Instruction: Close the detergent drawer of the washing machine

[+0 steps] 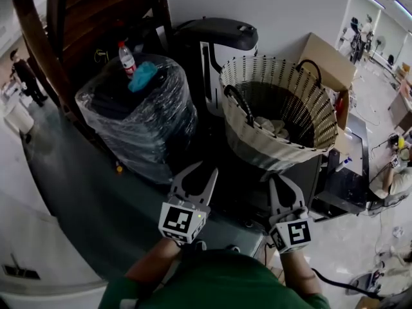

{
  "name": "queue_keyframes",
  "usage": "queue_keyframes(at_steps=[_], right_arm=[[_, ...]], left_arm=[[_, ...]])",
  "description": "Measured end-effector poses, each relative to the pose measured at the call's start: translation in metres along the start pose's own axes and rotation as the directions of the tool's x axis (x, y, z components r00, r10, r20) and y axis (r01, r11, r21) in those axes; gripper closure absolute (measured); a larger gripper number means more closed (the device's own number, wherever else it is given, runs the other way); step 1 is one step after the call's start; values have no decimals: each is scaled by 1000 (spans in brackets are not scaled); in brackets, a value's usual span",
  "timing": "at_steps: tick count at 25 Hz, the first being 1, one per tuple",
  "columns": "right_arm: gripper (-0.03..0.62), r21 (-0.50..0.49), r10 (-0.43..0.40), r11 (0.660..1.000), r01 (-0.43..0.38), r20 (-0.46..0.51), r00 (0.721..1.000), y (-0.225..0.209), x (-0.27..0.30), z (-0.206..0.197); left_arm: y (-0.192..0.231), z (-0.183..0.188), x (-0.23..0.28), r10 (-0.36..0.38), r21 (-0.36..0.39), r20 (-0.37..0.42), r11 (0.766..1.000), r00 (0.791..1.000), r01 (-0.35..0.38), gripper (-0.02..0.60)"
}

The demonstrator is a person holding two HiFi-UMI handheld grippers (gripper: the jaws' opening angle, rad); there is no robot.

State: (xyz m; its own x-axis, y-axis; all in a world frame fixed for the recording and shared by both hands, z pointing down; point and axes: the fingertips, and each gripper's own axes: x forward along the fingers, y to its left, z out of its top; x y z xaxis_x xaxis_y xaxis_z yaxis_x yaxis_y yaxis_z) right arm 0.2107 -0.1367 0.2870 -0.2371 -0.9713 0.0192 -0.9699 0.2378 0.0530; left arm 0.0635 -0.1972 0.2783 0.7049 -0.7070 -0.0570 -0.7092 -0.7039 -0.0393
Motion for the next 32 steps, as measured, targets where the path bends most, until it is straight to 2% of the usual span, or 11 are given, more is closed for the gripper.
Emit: queue_keyframes(at_steps=[11,16,20,32], right_arm=[[560,-26,-1,1000,1,13,1000,0,2,4],[565,-26,-10,1000,11,62,998,-2,4,9],[565,-28,-5,1000,5,-4,1000,1,5,-1],[565,-32,-33,999,32,-24,999,5,7,1]], left_arm=[[0,3,7,-8,4,14,1000,1000,8,469],[1,1,10,-9,-9,6,1000,1000,9,469],[4,-4,10,-11,-2,-5,1000,1000,11,469],[9,-5,10,-34,-7,5,999,999,34,469]])
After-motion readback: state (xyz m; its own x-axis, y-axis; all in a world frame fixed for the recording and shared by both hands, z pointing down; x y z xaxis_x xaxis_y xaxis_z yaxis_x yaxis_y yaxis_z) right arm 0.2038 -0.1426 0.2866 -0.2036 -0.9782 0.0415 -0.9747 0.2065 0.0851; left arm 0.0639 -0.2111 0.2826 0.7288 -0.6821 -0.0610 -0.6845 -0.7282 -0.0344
